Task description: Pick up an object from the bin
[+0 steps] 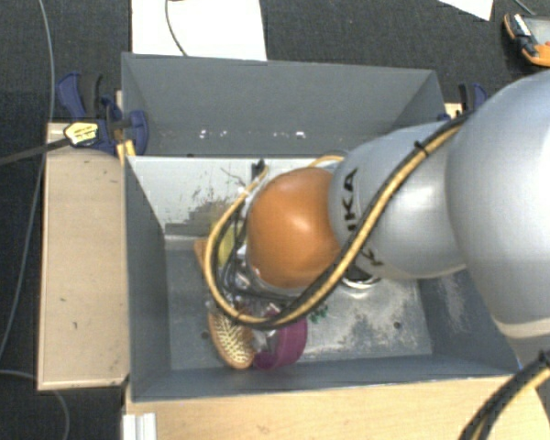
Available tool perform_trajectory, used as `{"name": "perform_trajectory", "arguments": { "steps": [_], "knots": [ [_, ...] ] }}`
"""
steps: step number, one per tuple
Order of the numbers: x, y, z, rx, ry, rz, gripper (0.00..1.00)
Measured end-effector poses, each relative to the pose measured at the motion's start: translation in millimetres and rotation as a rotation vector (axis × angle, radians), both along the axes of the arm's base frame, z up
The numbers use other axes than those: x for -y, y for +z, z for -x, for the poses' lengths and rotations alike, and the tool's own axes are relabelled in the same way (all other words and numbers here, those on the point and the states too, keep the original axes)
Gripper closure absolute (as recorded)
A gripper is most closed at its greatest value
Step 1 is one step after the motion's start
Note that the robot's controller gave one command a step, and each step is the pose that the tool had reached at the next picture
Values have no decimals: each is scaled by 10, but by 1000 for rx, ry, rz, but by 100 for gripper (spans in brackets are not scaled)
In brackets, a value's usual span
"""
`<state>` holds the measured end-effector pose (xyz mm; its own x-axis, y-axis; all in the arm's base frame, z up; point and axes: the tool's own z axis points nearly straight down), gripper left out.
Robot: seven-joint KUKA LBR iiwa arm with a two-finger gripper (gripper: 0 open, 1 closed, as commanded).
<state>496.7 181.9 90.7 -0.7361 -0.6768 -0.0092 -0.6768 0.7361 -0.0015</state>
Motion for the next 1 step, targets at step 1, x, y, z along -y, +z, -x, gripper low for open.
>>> {"name": "perform_trajectory", "arguments": {
  "steps": [1],
  "knots": [
    [4,527,-206,10,-38,-7,100]
  ]
}}
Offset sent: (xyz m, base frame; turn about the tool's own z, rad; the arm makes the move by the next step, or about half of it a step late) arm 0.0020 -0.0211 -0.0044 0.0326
